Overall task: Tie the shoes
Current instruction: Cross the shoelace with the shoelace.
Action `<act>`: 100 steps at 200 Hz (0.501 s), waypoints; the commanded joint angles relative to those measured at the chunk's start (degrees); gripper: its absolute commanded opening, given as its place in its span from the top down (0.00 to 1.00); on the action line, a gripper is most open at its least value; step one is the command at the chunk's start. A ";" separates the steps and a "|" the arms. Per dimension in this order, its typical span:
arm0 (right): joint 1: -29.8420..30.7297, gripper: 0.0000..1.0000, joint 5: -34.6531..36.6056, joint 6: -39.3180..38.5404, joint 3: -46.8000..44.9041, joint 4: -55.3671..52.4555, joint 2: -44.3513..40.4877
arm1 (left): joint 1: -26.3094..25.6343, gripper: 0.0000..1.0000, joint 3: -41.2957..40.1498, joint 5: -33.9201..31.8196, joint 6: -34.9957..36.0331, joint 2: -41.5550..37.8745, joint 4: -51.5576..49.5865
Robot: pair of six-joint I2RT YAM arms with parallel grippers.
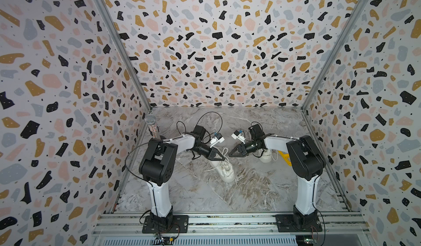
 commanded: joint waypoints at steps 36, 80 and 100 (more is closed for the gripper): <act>2.25 0.75 -1.50 -1.57 2.62 -3.50 1.40 | 0.00 1.00 0.19 0.69 1.02 -1.43 -0.46; 2.23 0.72 -5.47 3.70 0.12 3.32 0.59 | -0.06 1.00 0.21 0.52 0.97 -1.52 -0.47; 2.29 0.72 -6.37 3.79 0.03 3.41 0.69 | -0.05 1.00 0.21 0.56 0.94 -1.52 -0.46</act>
